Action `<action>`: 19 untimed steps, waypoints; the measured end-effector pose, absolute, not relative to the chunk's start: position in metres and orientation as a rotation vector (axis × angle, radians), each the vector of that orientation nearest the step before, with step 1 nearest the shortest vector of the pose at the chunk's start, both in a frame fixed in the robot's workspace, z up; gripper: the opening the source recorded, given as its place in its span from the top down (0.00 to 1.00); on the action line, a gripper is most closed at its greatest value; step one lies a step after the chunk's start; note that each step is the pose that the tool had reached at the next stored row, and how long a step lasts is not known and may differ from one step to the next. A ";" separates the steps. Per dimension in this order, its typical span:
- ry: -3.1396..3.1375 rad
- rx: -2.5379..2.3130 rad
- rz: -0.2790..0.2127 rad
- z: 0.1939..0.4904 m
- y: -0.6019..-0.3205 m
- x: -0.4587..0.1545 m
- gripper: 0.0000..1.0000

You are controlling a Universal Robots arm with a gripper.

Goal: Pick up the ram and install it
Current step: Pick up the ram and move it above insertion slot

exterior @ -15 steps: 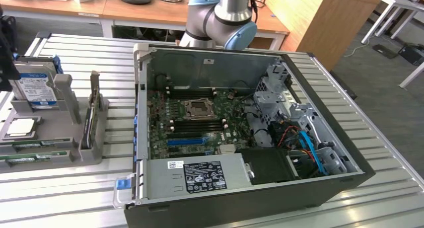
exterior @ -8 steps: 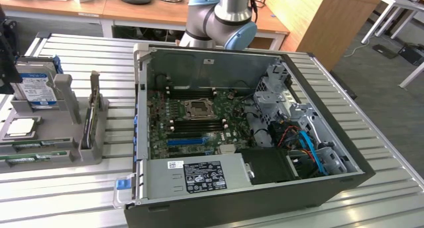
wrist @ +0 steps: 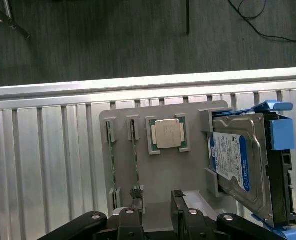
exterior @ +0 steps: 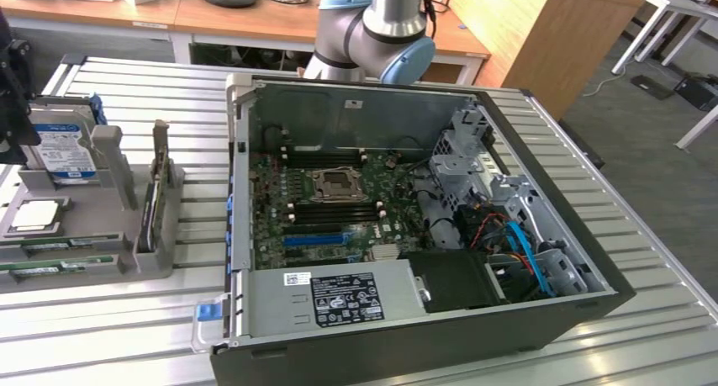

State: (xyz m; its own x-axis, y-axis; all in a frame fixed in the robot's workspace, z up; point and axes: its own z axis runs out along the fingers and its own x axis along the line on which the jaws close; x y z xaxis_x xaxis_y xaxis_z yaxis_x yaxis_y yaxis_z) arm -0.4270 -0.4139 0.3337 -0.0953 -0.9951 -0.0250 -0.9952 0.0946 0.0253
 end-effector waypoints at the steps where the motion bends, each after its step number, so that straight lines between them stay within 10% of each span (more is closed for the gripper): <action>1: 2.323 -2.112 0.056 0.333 -0.414 -0.427 0.64; 19: 2.319 -2.116 0.056 0.316 -0.414 -0.427 0.64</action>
